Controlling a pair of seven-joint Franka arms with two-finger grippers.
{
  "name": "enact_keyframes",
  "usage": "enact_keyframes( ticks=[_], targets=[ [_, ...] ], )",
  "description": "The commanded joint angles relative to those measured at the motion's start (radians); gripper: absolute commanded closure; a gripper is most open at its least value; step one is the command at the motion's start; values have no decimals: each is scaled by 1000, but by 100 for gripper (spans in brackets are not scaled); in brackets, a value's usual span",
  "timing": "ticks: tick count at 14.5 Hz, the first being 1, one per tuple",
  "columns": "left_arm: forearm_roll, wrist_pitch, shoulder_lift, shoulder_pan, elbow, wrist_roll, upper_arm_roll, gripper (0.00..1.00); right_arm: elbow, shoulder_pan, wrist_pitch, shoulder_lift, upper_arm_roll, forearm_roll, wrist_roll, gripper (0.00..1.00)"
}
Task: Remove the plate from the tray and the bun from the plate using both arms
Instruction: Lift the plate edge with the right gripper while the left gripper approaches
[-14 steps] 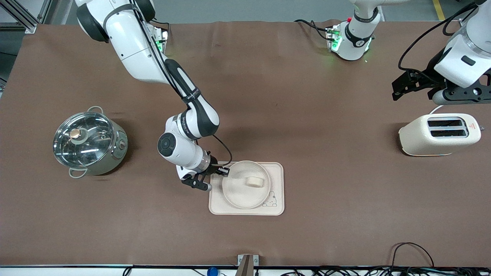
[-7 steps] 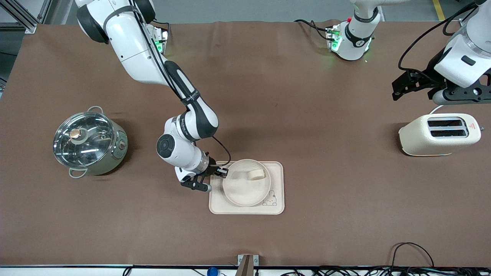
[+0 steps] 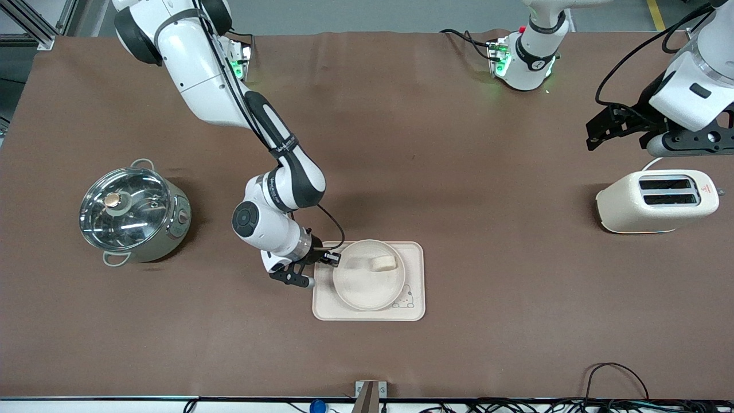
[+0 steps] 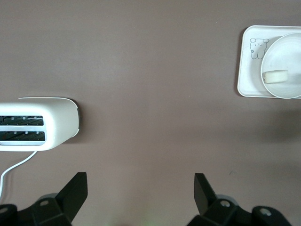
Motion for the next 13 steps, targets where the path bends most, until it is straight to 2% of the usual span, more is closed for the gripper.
enact_keyframes(
  ticks=[1, 5, 10, 13],
  targets=[
    [-28, 6, 6, 8, 7, -6, -1, 0, 13, -10, -14, -2, 4, 27, 10, 100],
    [-50, 51, 86, -11, 1, -63, -13, 0, 21, -14, -53, -17, 4, 60, 11, 100],
    [-47, 143, 214, -111, -13, -253, -29, 0, 8, -13, -72, -43, 3, 54, 8, 100],
    [-40, 284, 242, -197, -123, -412, -29, 0, -85, 0, -81, -108, 4, 54, -7, 100]
  ],
)
